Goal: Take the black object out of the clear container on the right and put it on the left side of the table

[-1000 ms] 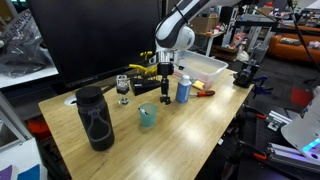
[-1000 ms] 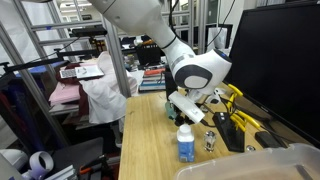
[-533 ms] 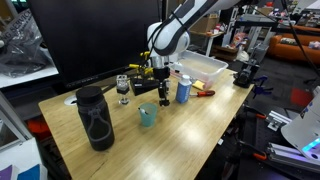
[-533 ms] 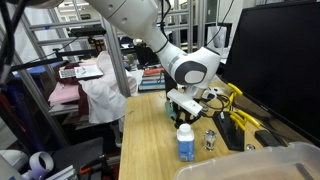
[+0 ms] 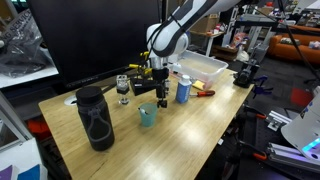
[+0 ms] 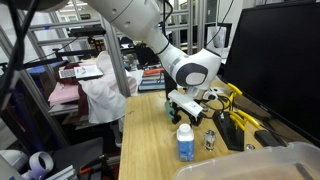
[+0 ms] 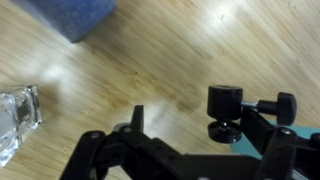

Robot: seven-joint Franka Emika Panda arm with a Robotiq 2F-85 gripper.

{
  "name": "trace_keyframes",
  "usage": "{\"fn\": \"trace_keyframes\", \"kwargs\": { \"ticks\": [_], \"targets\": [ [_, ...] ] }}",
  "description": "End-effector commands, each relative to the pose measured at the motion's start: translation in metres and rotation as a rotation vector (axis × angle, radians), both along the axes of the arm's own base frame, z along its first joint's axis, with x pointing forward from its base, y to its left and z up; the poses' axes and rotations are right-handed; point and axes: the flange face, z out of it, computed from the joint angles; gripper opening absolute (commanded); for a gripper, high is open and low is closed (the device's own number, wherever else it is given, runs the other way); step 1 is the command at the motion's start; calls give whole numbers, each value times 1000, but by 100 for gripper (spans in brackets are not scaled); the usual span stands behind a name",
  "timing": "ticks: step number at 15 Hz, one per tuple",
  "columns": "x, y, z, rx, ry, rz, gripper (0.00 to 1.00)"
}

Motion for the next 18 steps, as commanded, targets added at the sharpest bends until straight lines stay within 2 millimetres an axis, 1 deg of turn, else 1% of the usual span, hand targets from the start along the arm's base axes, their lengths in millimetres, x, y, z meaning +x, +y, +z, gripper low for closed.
{"fn": "trace_keyframes", "kwargs": {
  "ticks": [1, 3, 4, 5, 6, 7, 8, 10, 11, 14, 18],
  "targets": [
    [8, 14, -14, -46, 6, -45, 100],
    [9, 43, -37, -59, 37, -58, 100],
    [9, 25, -42, -76, 55, -60, 100],
    [11, 34, -48, -101, 61, -57, 100],
    [14, 41, -46, -127, 60, -56, 100],
    [16, 54, -47, -141, 62, -60, 100],
    [19, 64, -52, -161, 67, -67, 100],
    [22, 92, -54, -202, 65, -74, 100],
    [23, 100, -60, -221, 63, -79, 100],
    [29, 114, -62, -275, 44, -99, 100],
    [35, 121, -64, -302, 6, -152, 100]
  ]
}}
